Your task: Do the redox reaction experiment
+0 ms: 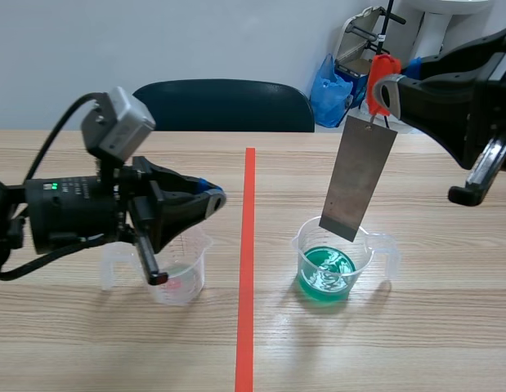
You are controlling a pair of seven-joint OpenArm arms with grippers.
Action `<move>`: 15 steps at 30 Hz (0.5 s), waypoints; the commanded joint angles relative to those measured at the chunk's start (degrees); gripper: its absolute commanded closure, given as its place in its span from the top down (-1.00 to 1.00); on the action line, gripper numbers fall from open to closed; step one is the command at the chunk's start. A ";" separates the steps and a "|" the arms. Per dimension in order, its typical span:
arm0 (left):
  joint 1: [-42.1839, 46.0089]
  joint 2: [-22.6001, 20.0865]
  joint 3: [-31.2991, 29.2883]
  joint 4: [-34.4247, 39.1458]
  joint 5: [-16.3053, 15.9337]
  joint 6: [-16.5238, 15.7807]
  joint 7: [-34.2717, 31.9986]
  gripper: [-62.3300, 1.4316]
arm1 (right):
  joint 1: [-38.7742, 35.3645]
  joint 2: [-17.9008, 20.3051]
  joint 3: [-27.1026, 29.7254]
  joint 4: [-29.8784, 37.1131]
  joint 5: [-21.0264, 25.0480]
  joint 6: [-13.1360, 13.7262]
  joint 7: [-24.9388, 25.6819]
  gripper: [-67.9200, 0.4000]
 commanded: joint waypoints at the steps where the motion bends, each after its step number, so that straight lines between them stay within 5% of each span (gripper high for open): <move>1: -1.25 1.33 1.25 0.55 -0.66 0.02 -0.26 -0.84 | 1.07 0.76 0.28 0.07 0.42 -0.24 1.09 -0.97; 15: -11.28 11.13 9.77 -7.26 -1.07 1.46 1.16 -0.84 | 1.07 0.76 0.28 0.07 0.39 -0.24 1.05 -0.97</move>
